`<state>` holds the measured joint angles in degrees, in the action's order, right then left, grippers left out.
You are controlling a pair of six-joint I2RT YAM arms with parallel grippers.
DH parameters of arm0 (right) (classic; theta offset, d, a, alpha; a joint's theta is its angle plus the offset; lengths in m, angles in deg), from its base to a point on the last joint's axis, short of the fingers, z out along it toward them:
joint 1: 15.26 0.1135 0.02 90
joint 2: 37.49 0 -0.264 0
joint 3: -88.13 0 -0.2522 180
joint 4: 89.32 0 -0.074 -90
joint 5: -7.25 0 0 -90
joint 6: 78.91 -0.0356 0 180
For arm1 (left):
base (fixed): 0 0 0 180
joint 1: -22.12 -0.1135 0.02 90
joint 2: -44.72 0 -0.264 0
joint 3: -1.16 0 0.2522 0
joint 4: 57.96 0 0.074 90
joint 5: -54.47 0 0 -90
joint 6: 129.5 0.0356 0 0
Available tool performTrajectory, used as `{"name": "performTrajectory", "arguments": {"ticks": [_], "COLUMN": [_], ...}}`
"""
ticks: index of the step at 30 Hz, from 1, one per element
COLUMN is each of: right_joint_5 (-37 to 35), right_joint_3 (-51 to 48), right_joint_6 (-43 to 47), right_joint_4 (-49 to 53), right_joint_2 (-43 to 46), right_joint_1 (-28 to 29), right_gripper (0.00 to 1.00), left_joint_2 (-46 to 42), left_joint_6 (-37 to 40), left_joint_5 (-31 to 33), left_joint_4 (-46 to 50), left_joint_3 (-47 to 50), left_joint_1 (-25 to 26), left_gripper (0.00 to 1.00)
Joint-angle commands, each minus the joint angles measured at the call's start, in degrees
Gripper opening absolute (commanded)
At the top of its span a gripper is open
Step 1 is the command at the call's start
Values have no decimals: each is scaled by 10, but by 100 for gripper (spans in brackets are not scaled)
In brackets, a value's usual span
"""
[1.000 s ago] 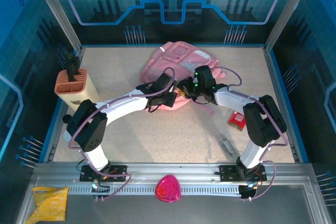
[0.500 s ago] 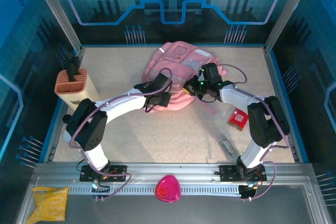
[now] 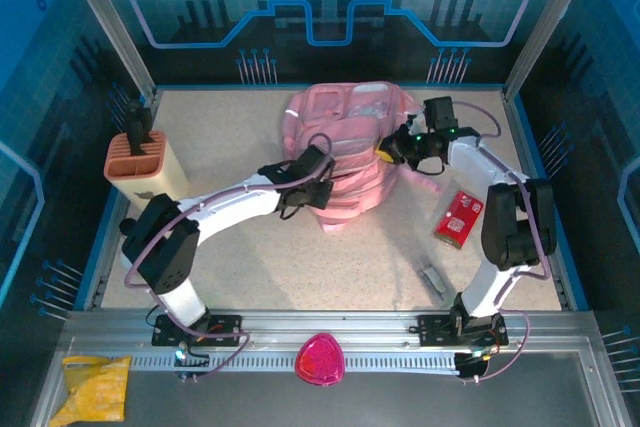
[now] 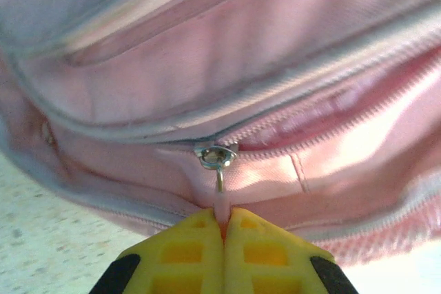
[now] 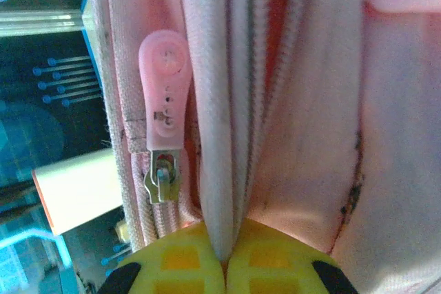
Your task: Pack the student bag
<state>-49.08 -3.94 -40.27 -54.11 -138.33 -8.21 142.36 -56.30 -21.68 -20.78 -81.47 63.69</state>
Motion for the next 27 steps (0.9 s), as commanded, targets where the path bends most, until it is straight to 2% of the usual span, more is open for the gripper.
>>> {"name": "performTrajectory", "arguments": {"ticks": [1, 5, 7, 10, 15, 23, 26, 27], "right_joint_5": [-15, -19, -15, -12, -31, -96, -108, -108], "right_joint_3": [61, 15, -35, -109, -181, -211, -189, -182], "right_joint_6": [38, 33, 15, -32, -114, -186, -191, -191], "right_joint_4": [-16, -31, -53, -111, -198, -261, -260, -261], "right_joint_2": [-26, 10, 36, 70, 96, 75, 53, 48], "right_joint_1": [-23, -13, 2, 34, 82, 119, 129, 131], "right_gripper": [16, 43, 50, 54, 54, 41, 38, 34], "left_joint_2": [39, 65, 69, 72, 72, 72, 73, 74], "left_joint_6": [-27, -33, -27, -18, -14, -13, -9, -8], "left_joint_5": [-47, -27, -19, -13, -9, -13, -12, -11], "left_joint_4": [38, 36, 38, 42, 47, 39, 39, 40], "left_joint_3": [-56, -95, -104, -110, -110, -109, -112, -113], "left_joint_1": [36, 36, 35, 35, 36, 36, 35, 35], "left_gripper": [0, 0, 0, 0, 0, 0, 0, 0]}}
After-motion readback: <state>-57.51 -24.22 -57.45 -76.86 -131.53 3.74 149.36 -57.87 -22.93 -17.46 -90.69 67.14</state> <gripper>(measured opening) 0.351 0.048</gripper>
